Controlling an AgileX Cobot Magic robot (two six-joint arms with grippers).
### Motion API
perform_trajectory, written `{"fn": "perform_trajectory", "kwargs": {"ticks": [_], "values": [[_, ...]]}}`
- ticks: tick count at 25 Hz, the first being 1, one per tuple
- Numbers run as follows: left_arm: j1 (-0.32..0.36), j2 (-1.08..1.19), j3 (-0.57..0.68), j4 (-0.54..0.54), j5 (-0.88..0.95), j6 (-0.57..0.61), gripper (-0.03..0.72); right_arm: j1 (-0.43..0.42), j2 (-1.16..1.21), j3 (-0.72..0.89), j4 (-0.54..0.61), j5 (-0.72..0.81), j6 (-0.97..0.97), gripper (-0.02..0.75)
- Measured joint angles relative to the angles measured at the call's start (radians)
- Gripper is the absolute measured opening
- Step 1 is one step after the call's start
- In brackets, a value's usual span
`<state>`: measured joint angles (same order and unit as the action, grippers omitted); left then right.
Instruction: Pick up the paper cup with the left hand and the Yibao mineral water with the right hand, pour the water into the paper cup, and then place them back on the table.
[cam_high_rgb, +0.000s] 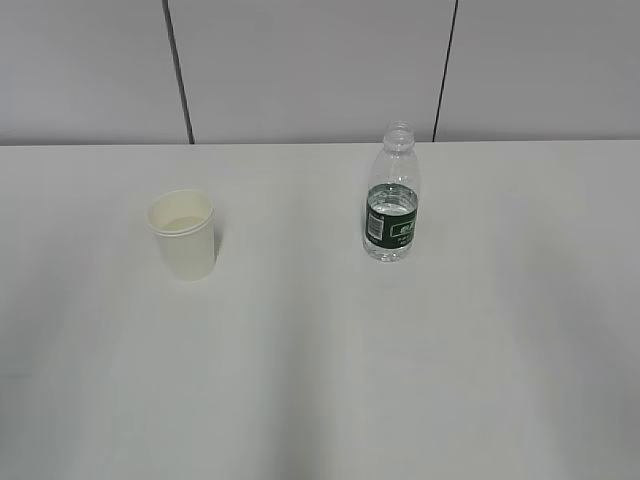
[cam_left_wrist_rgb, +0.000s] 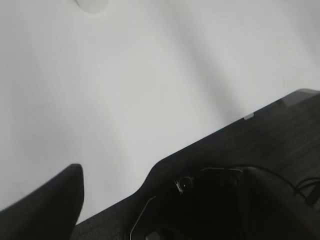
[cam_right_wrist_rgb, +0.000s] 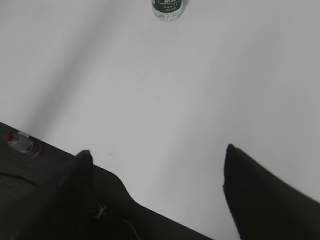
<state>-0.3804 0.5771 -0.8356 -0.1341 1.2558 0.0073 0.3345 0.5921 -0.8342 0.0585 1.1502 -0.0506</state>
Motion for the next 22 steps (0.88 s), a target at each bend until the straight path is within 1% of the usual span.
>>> {"fn": "perform_trajectory", "kwargs": {"ticks": [5, 11, 17, 22], "values": [[0.0, -0.13, 0.014, 0.008, 0.008, 0.0, 0.569, 0.0, -0.168, 0.051, -0.01, 0.04, -0.002, 0.592], [0.0, -0.241, 0.136, 0.029, -0.003, -0.038, 0.569, 0.0, -0.309, 0.171, -0.076, 0.044, -0.002, 0.592], [0.0, -0.278, 0.244, 0.057, -0.067, -0.047, 0.569, 0.0, -0.368, 0.271, -0.155, 0.039, 0.0, 0.592], [0.0, -0.278, 0.295, 0.072, -0.133, -0.047, 0.569, 0.0, -0.371, 0.338, -0.176, -0.002, 0.0, 0.592]]}}
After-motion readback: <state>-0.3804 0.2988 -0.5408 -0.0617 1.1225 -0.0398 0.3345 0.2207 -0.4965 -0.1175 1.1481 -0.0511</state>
